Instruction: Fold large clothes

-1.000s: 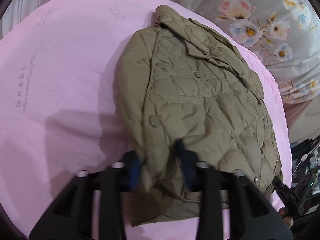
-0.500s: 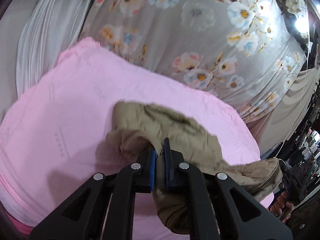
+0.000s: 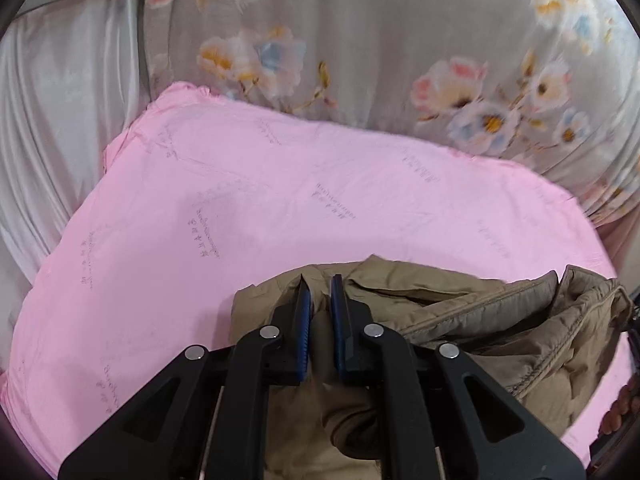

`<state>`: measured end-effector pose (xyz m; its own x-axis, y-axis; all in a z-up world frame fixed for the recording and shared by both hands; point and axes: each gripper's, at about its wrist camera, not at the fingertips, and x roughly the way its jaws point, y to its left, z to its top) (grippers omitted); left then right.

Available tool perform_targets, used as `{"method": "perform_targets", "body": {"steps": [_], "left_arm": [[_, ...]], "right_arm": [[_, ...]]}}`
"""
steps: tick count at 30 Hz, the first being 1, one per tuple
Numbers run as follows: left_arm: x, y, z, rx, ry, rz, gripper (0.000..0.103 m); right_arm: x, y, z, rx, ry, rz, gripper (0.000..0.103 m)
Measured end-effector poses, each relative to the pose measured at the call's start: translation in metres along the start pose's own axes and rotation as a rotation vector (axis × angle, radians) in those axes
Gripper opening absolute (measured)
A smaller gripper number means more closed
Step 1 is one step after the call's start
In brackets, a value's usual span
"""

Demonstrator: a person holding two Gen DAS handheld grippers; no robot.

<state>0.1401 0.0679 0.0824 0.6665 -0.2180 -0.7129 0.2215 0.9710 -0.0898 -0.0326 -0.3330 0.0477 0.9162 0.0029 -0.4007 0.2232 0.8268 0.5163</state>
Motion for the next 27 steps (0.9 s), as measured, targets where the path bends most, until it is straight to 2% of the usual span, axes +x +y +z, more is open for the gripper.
{"method": "perform_targets", "body": {"steps": [4,6,7,8,11,13,16,18,20,21,24,25,27], "left_arm": [[0.060,-0.003,-0.001,0.006,0.056,0.055,0.011],[0.085,0.001,-0.006,0.024,0.067,0.109,0.011],[0.096,0.004,-0.009,0.037,0.057,0.168,0.012],[0.104,0.006,-0.012,0.046,0.055,0.198,0.017],[0.126,0.023,-0.022,-0.001,0.098,0.190,0.033],[0.133,0.032,-0.026,-0.036,0.099,0.159,0.035],[0.126,0.037,-0.024,-0.054,0.087,0.137,0.038],[0.101,0.040,-0.018,-0.044,0.027,0.153,0.040],[0.071,0.041,-0.013,-0.024,-0.040,0.163,0.050],[0.056,0.040,-0.011,-0.014,-0.067,0.151,0.051],[0.017,0.026,-0.006,0.033,-0.111,0.080,0.052],[0.010,0.018,-0.006,0.055,-0.115,0.061,0.053],[0.001,-0.006,-0.008,0.121,-0.109,0.020,0.055]], "right_arm": [[0.055,-0.012,-0.011,-0.020,0.069,-0.093,0.008],[0.079,-0.017,-0.021,-0.048,0.106,-0.150,0.008],[0.087,-0.020,-0.026,-0.055,0.121,-0.171,0.008],[0.097,-0.022,-0.031,-0.066,0.140,-0.197,0.008],[0.117,-0.029,-0.045,-0.097,0.172,-0.243,0.008],[0.125,-0.028,-0.050,-0.114,0.192,-0.256,0.008],[0.111,-0.027,-0.037,-0.088,0.177,-0.225,0.008],[0.087,-0.030,-0.024,-0.019,0.140,-0.142,0.010],[0.064,-0.031,-0.014,0.049,0.124,-0.064,0.014],[0.056,-0.027,-0.011,0.057,0.115,-0.043,0.021],[0.022,-0.003,-0.003,0.001,-0.001,-0.021,0.058],[0.012,0.008,-0.001,-0.035,-0.036,-0.024,0.060],[0.005,0.025,0.000,-0.105,-0.037,-0.065,0.060]]}}
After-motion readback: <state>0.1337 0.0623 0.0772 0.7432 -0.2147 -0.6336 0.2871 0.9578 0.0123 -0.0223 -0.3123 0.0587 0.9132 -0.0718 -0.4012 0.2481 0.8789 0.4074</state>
